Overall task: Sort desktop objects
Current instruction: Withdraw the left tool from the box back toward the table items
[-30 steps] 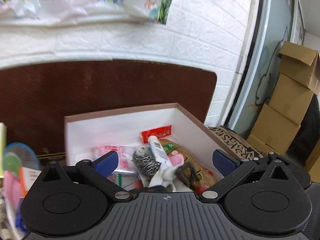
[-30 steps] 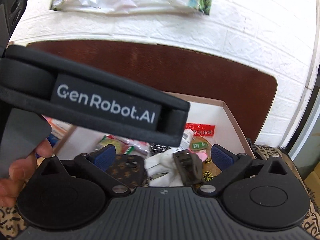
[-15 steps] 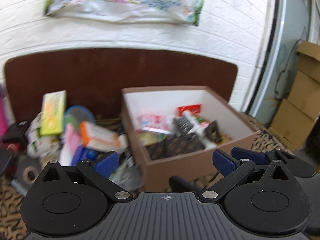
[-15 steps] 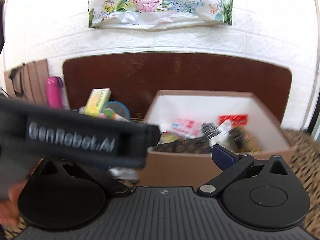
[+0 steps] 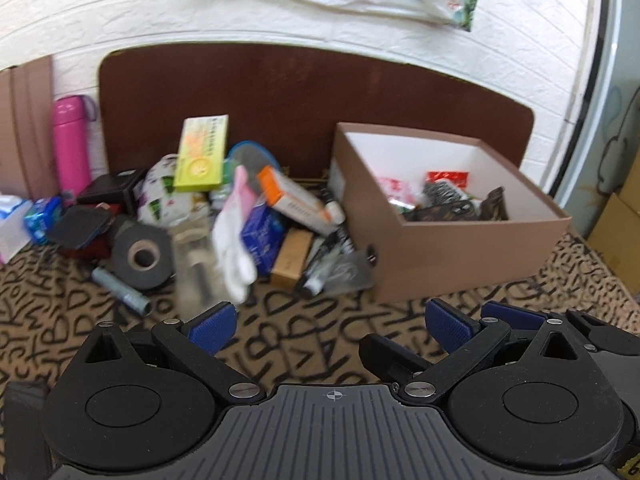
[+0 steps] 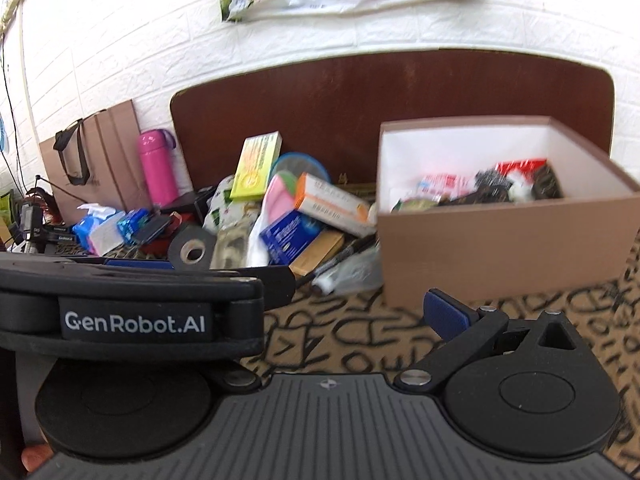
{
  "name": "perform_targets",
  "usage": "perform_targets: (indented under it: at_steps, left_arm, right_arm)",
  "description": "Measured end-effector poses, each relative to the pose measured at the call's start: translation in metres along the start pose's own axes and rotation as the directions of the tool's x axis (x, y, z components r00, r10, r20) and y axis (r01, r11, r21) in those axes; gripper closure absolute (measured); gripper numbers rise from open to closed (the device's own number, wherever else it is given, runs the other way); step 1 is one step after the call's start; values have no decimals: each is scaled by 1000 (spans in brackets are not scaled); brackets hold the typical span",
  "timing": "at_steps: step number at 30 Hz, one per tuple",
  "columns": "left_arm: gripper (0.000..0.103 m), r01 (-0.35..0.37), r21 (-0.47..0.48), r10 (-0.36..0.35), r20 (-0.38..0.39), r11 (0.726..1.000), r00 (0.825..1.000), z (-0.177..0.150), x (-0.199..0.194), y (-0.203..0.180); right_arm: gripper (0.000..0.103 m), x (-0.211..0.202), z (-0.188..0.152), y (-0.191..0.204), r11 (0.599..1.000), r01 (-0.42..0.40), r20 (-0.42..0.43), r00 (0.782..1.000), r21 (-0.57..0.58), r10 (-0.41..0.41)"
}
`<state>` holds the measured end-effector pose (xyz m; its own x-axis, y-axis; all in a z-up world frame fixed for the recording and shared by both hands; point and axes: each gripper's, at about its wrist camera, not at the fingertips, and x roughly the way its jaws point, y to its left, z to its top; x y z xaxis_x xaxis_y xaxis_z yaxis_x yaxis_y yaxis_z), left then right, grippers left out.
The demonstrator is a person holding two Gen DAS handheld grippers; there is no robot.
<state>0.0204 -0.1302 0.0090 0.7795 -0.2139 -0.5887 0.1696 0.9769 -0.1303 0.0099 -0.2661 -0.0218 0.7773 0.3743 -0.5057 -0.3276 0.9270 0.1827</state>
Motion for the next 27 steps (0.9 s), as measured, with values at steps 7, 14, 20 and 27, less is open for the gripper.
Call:
perform_targets:
  at_steps: [7, 14, 20, 27]
  left_arm:
    - [0, -49, -14, 48, -29, 999, 998, -14, -2, 16]
    - [0, -56, -50, 54, -45, 997, 998, -19, -1, 32]
    - [0, -56, -93, 50, -62, 994, 997, -24, 4, 48]
    - [0, -74, -193, 59, -81, 978, 995, -36, 11, 84]
  right_arm:
    - [0, 7, -15, 19, 1000, 3, -42, 999, 13, -2]
    - [0, 15, -18, 32, 1000, -3, -68, 998, 7, 3]
    - [0, 23, -20, 41, 1000, 11, -80, 997, -21, -13]
    - [0, 43, -29, 55, 998, 11, -93, 996, -67, -17]
